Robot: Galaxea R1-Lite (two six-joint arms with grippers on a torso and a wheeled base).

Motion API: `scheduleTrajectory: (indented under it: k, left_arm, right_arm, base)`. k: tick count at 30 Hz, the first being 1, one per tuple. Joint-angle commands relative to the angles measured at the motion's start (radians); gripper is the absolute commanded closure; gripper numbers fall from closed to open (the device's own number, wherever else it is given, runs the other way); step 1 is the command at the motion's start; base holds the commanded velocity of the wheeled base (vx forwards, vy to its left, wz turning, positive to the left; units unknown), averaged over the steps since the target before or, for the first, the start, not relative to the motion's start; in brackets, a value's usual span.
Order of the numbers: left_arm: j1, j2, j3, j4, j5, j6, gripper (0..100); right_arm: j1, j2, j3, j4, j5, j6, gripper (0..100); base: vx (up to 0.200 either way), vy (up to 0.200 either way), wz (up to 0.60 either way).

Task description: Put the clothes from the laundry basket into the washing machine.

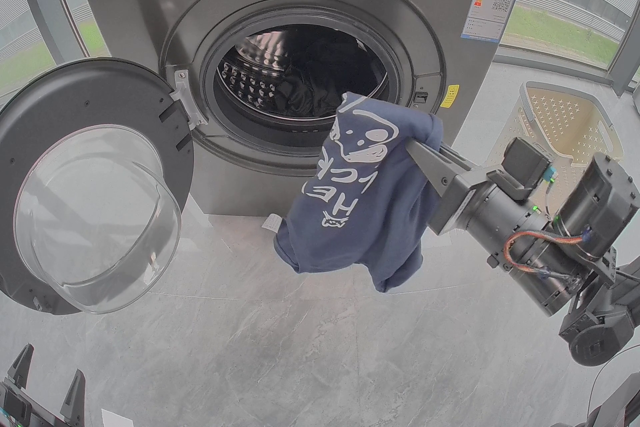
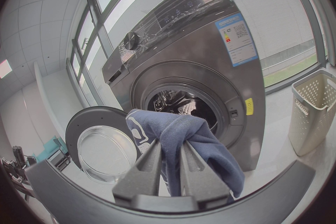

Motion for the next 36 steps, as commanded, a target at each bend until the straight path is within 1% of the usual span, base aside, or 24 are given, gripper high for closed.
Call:
scheduleTrajectory:
  k: [1,3,5,6,7,9,10,12,13,14,18,20,22,25,26,27,32,36]
  left_arm:
    - [0.0,-0.017,0.018,-0.002,-0.003,0.001,0]
    - [0.002,-0.017,0.018,-0.005,-0.003,0.005,0]
    - [0.006,-0.006,-0.033,-0.057,-0.017,0.002,0]
    - [0.008,-0.003,-0.041,-0.062,-0.02,0.002,0]
    - [0.008,0.048,-0.125,-0.099,-0.071,-0.002,0]
    - [0.005,0.123,-0.166,-0.096,-0.14,-0.001,0]
    - [0.005,0.183,-0.173,-0.094,-0.186,-0.001,0]
    - [0.003,0.265,-0.171,-0.099,-0.234,-0.001,0]
    - [0.003,0.316,-0.169,-0.105,-0.264,0.001,0]
    - [0.002,0.384,-0.171,-0.113,-0.306,0.005,0]
    - [-0.008,0.542,-0.176,-0.182,-0.401,0.01,0]
    - [-0.023,0.627,-0.174,-0.223,-0.418,0.025,0]
    - [-0.058,0.71,-0.174,-0.265,-0.416,0.034,0]
    - [-0.132,0.845,-0.176,-0.366,-0.407,0.033,0]
    - [-0.146,0.871,-0.176,-0.389,-0.405,0.033,0]
    - [-0.172,0.93,-0.179,-0.441,-0.401,0.031,0]
    - [-0.224,1.152,-0.192,-0.627,-0.398,0.028,0]
    - [-0.279,1.256,-0.197,-0.708,-0.393,0.024,0]
  right_arm:
    - [0.013,0.064,-0.046,-0.002,0.002,0.0,100]
    - [0.013,0.071,-0.052,-0.005,0.004,0.0,100]
    - [0.016,0.074,-0.067,-0.013,0.004,0.0,100]
    - [0.018,0.074,-0.067,-0.014,0.004,0.0,100]
    - [0.021,0.087,-0.083,-0.016,0.004,0.0,100]
    - [0.021,0.104,-0.107,-0.016,0.004,0.003,100]
    - [0.023,0.114,-0.116,-0.016,0.006,0.005,100]
    - [0.023,0.125,-0.129,-0.016,0.01,0.008,100]
    - [0.023,0.13,-0.136,-0.016,0.015,0.011,100]
    - [0.021,0.139,-0.147,-0.016,0.022,0.013,100]
    - [0.019,0.153,-0.178,-0.014,0.029,0.011,100]
    - [0.019,0.156,-0.199,-0.01,0.029,0.011,100]
    - [0.019,0.162,-0.224,-0.002,0.029,0.011,100]
    - [0.013,0.168,-0.262,0.004,0.029,0.009,100]
    - [0.013,0.17,-0.267,0.004,0.029,0.011,100]
    - [0.013,0.171,-0.271,0.004,0.029,0.009,100]
    - [0.01,0.171,-0.282,0.004,0.03,0.009,100]
    - [0.007,0.168,-0.298,0.005,0.047,0.008,100]
  base:
    - [0.0,0.0,0.0]
    - [0.0,0.0,0.0]
    - [0.0,0.0,0.0]
    - [0.0,0.0,0.0]
    - [0.0,0.0,0.0]
    - [0.0,0.0,0.0]
    - [0.0,0.0,0.0]
    - [0.0,0.0,0.0]
    - [0.0,0.0,0.0]
    - [0.0,0.0,0.0]
    - [0.0,0.0,0.0]
    - [0.0,0.0,0.0]
    - [0.0,0.0,0.0]
    - [0.0,0.0,0.0]
    - [0.0,0.0,0.0]
    - [0.0,0.0,0.0]
    - [0.0,0.0,0.0]
    - [0.0,0.0,0.0]
